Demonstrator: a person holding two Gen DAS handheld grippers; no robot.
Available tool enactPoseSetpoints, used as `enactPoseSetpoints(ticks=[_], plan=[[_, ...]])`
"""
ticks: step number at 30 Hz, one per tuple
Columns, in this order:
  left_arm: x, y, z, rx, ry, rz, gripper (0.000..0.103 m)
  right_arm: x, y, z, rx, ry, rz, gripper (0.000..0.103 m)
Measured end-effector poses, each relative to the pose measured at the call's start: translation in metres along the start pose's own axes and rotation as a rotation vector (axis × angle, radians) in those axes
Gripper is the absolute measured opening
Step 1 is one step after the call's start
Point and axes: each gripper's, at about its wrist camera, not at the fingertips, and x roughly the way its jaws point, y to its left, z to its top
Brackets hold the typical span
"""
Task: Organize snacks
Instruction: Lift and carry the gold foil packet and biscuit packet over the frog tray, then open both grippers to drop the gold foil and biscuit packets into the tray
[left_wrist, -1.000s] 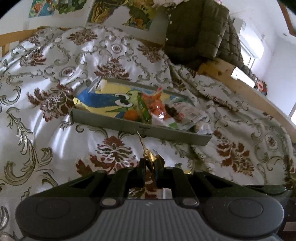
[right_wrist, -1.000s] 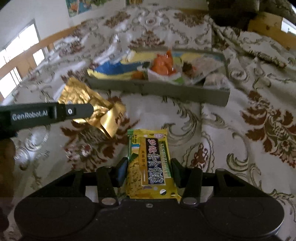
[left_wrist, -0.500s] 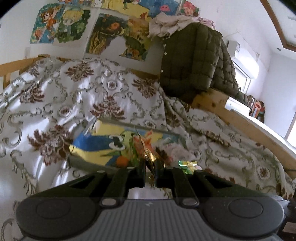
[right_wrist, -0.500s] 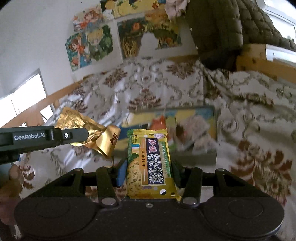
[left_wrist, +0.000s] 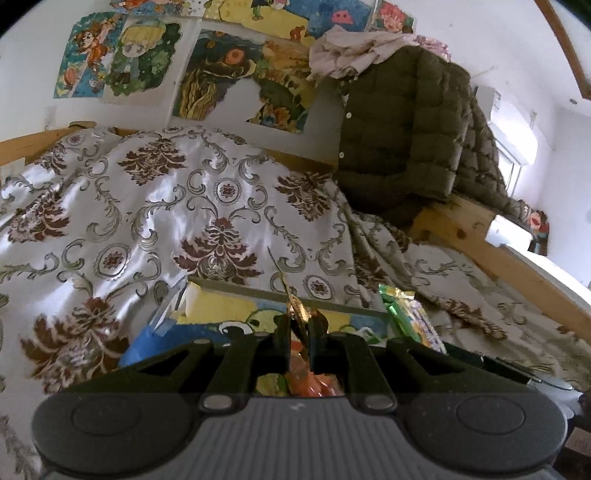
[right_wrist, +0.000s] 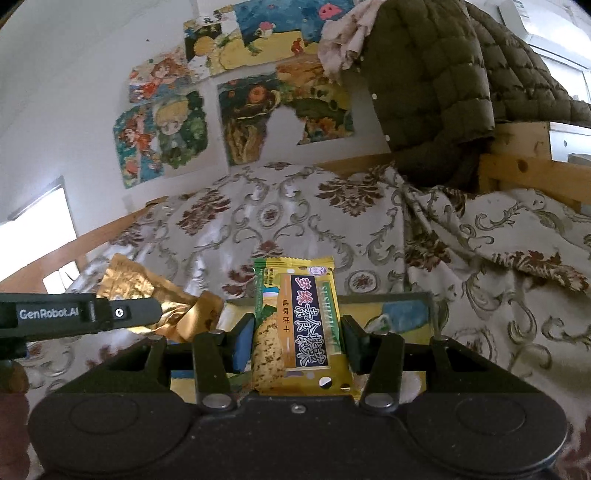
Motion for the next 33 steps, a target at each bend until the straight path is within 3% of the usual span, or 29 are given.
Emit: enactPoseSetpoints(ticks=[13, 33], plan=[[0.064, 0.007, -0.021, -0.004, 0.103, 0.059, 0.010, 0.064, -0.015, -0.021, 0.036, 0.107, -0.029, 0.051], [0.072, 0.015, -0.031, -0.036, 0.143, 0.154, 0.012, 0.080, -0.011, -0.041, -0.012, 0.187, -0.080, 0.051]])
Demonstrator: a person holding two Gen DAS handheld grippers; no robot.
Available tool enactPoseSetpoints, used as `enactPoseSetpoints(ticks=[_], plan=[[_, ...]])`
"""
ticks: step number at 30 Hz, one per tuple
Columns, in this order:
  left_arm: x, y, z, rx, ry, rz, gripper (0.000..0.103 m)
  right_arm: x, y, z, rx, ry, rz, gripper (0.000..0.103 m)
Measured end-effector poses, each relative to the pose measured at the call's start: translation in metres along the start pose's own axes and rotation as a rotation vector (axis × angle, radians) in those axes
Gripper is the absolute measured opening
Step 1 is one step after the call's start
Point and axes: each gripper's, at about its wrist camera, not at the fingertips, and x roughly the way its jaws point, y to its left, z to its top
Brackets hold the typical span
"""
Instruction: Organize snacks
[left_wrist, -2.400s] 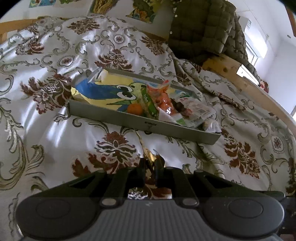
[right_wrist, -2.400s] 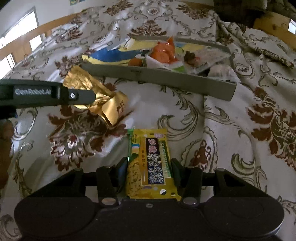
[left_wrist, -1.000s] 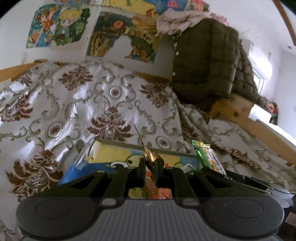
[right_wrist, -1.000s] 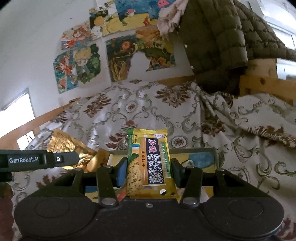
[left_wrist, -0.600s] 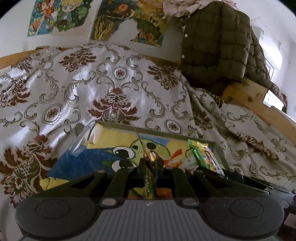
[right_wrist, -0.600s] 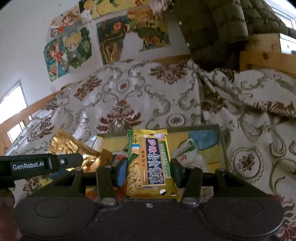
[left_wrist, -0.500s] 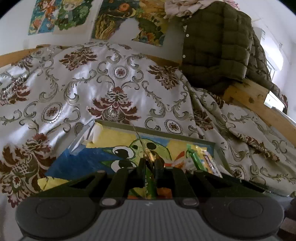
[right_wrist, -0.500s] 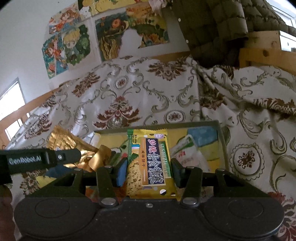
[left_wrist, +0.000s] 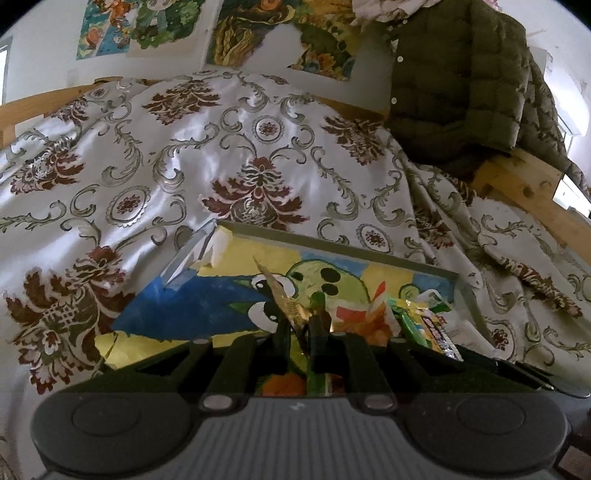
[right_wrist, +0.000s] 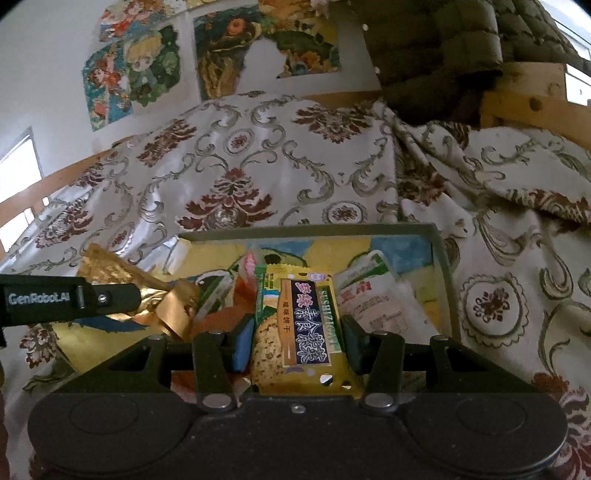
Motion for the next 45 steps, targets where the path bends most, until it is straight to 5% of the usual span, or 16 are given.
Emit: enactPoseSetpoints(ticks=[10, 17, 26, 34, 45], plan=[[-0.003, 0.001, -0.003, -0.016, 0.046, 0.039, 0.020, -0.010, 0.005, 0.002, -0.011, 0.000, 0.002, 0.056], [-0.018, -0.002, -0.001, -0.009, 0.034, 0.085, 0.061, -0.025, 0.005, 0.010, -0.009, -0.027, 0.010, 0.070], [-0.066, -0.004, 0.006, -0.013, -0.046, 0.108, 0.088, -0.072, -0.003, 0.025, 0.038, -0.102, 0.009, 0.087], [-0.127, -0.001, 0.003, -0.038, -0.150, 0.109, 0.102, -0.134, -0.005, 0.039, 0.028, -0.208, -0.002, 0.099], [-0.203, 0.013, -0.022, -0.069, -0.230, 0.146, 0.103, -0.205, 0.004, 0.020, -0.002, -0.276, -0.017, 0.102]])
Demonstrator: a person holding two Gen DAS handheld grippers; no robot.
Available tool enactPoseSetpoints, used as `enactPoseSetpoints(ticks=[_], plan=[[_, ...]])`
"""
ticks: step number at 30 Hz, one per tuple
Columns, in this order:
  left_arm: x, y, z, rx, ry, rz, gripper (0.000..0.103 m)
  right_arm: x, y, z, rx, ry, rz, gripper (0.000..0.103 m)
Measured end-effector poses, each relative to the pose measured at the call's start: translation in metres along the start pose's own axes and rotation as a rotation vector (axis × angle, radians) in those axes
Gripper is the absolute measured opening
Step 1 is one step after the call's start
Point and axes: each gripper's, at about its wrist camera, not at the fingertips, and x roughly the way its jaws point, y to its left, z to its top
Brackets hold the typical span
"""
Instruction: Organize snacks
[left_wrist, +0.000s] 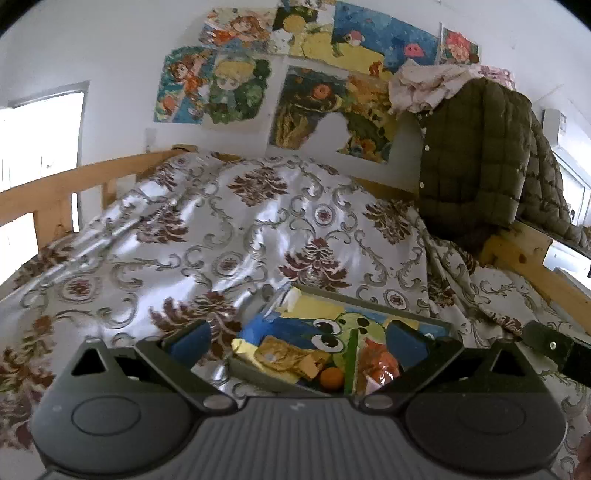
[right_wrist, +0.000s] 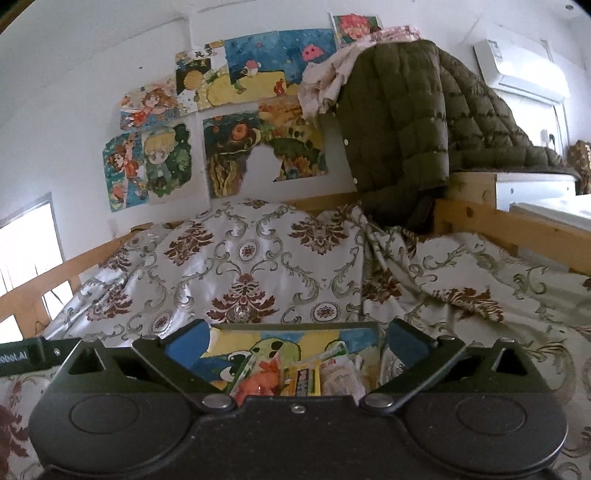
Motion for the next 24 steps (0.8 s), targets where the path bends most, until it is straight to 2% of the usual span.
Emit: enactPoseSetpoints(ticks=[7, 24], plan=[[-0.043, 0.013, -0.018, -0.023, -0.018, 0.018, 0.103, -0.049, 0.009, -0.015, -0.011, -0.005, 0.012, 0.102], [-0.126, 0.017, -0.076, 0.079, -0.024, 0.024, 0.103, -0.129, 0.013, -0.065, 0.005, 0.079, -0.042, 0.102]])
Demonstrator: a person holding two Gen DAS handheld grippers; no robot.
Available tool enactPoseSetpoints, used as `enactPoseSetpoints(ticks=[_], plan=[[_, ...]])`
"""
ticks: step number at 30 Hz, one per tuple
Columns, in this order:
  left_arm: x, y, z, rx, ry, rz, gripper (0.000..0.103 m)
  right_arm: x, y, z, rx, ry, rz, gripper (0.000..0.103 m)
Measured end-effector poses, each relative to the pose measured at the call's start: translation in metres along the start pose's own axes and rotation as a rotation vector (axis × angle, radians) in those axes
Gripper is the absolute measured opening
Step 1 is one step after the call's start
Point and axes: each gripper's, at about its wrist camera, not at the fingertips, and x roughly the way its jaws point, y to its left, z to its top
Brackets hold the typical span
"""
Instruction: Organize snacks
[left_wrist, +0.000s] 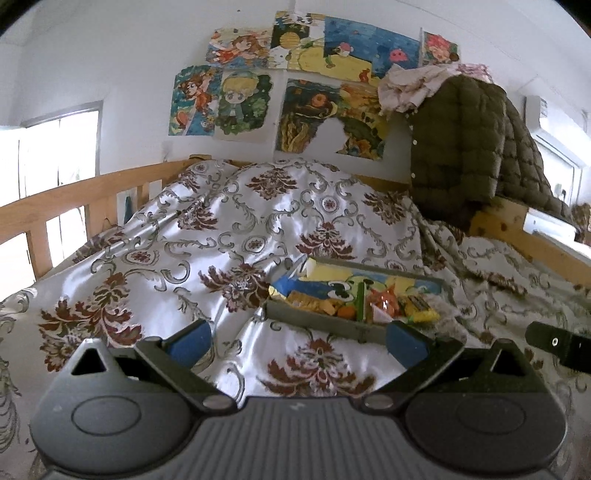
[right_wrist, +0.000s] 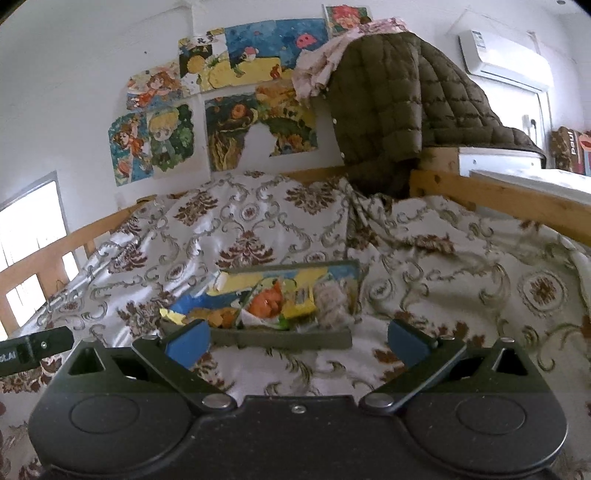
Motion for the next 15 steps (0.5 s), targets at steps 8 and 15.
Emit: enactPoseSetpoints(ticks=[8, 15], plan=[[-0.015, 0.005, -0.017, 0.014, 0.021, 0.012, 0.103, -0.018, 0.001, -0.014, 0.003, 0.027, -0.020, 0.102], [-0.014, 0.012, -0.025, 0.003, 0.043, 0.010, 0.103, -0.018, 0.011, -0.025, -0.042, 0.072, -0.019, 0.102]])
